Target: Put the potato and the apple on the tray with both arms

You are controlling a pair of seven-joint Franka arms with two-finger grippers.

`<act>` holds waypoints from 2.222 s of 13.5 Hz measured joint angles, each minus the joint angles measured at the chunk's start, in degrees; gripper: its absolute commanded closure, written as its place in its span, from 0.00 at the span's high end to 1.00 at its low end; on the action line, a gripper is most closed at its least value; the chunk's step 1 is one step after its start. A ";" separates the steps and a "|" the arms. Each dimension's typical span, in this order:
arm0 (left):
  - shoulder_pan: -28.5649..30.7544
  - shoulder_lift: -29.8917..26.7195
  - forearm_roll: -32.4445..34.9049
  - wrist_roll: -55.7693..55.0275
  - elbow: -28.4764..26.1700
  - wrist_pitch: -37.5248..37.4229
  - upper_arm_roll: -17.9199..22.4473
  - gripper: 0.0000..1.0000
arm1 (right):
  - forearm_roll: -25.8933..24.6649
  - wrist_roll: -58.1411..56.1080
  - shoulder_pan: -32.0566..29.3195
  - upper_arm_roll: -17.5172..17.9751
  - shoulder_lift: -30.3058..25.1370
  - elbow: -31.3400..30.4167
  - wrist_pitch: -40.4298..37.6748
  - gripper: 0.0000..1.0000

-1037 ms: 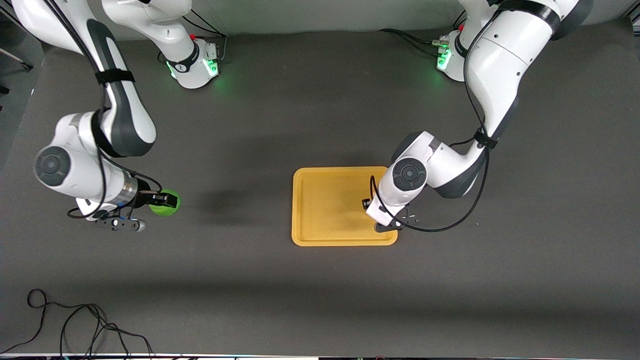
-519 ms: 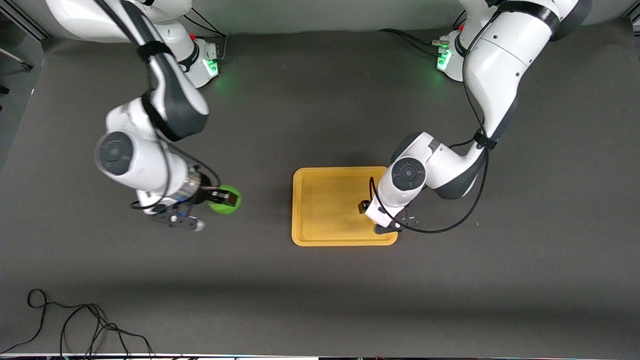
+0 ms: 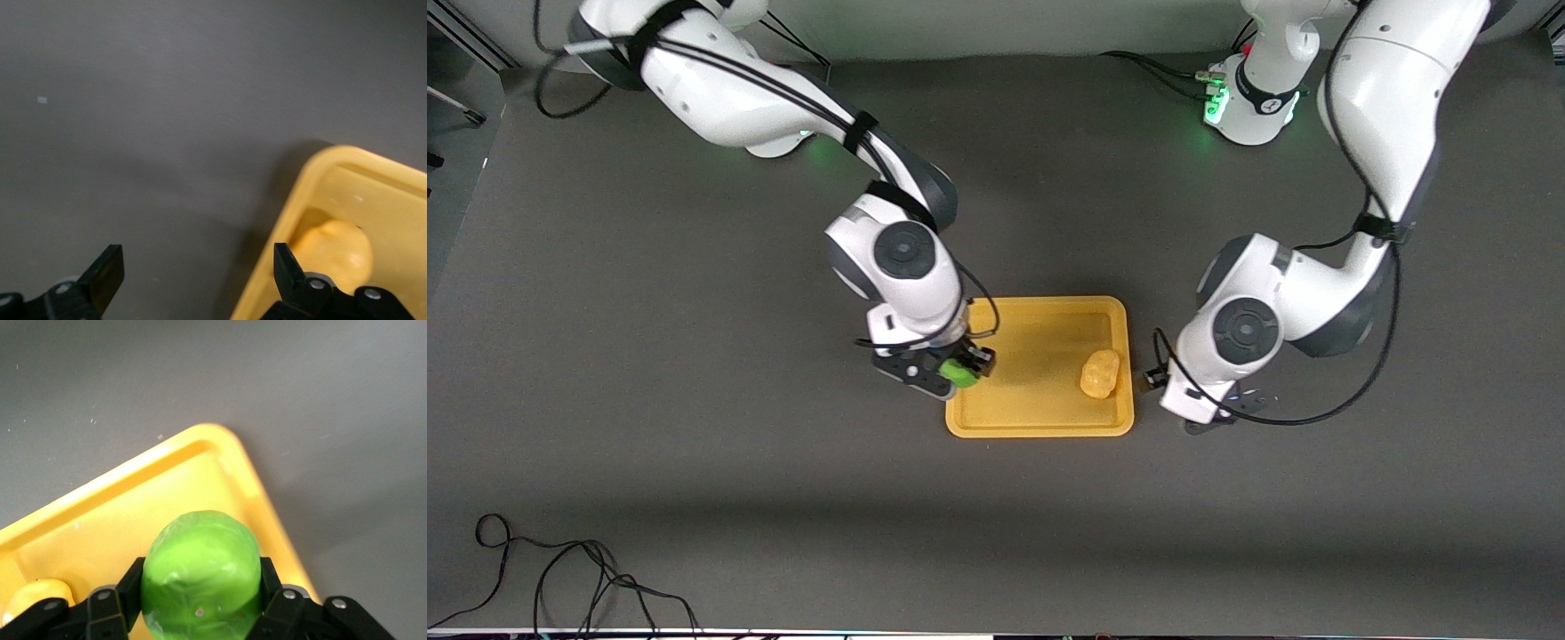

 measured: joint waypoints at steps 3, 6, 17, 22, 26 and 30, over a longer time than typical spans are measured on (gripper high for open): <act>4.00 -3.18 -0.05 8.88 0.10 -3.78 -0.04 1.00 | -1.08 1.90 2.08 1.41 8.64 4.74 2.77 0.21; 11.29 -9.50 -0.29 29.00 0.13 -8.09 0.02 1.00 | -1.16 4.32 5.32 1.65 12.87 9.68 2.80 0.27; 22.07 -25.14 -2.45 54.44 1.42 -19.58 2.06 1.00 | -3.21 4.39 4.64 1.55 12.98 10.76 -0.51 1.00; 17.40 -28.43 -6.93 56.91 3.20 -22.00 10.80 1.00 | -3.22 4.39 4.15 1.71 12.49 12.22 -2.78 1.00; 3.30 -30.29 -8.41 59.21 3.20 -21.89 26.31 1.00 | -3.08 -1.26 -0.78 6.22 5.80 14.00 -16.25 1.00; -2.05 -30.55 -8.50 59.18 3.16 -21.75 29.00 1.00 | 5.50 -19.71 -9.28 6.76 -6.15 13.68 -30.62 1.00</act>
